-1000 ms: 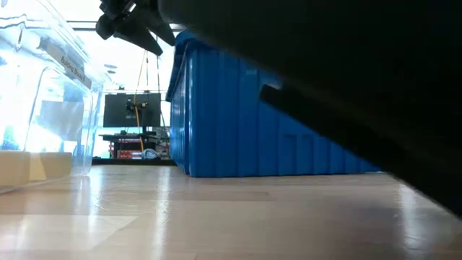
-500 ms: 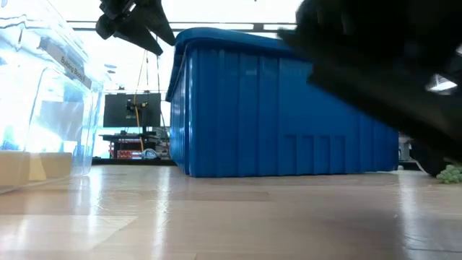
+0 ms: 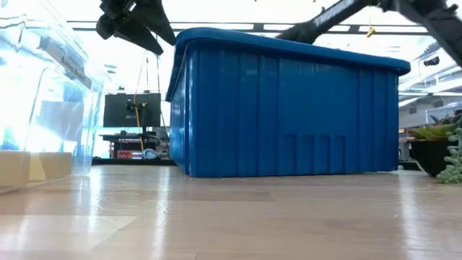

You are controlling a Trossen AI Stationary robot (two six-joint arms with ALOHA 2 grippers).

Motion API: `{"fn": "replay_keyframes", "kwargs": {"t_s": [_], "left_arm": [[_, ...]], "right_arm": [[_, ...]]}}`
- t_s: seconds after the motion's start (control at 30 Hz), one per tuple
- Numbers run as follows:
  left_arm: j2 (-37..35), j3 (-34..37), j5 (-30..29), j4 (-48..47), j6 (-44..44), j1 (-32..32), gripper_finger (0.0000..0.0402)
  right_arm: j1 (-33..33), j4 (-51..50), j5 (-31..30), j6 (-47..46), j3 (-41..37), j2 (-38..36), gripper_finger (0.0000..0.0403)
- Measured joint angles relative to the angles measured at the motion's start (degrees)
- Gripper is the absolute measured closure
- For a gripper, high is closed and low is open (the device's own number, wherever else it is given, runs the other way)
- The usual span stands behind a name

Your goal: Sort Items/Unsort Items

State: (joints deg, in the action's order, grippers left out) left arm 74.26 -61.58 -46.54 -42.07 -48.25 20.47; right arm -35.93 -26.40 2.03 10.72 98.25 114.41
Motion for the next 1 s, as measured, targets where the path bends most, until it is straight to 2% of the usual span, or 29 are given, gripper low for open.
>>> {"fn": "replay_keyframes", "kwargs": {"t_s": [0.3, 0.5, 0.77, 1.0], "left_arm": [[0.02, 0.00, 0.32, 4.04, -0.01, -0.08, 0.0154], [-1.05, -2.33, 1.79, 5.72, 2.42, 0.28, 0.0154], [-7.51, -7.29, 1.53, 4.26, 9.44, 1.98, 0.0154], [-15.02, -7.54, 0.10, 4.51, 14.39, 2.08, 0.0154]], "right_arm": [[7.59, -5.62, 1.04, 1.15, 0.07, -10.93, 0.0275], [13.38, -7.32, 1.11, 1.53, 0.07, -15.10, 0.0275], [20.21, -8.70, 1.16, 1.53, 0.09, -15.70, 0.0275], [25.98, -8.62, 1.09, 0.48, 0.09, -15.33, 0.0275]]}}
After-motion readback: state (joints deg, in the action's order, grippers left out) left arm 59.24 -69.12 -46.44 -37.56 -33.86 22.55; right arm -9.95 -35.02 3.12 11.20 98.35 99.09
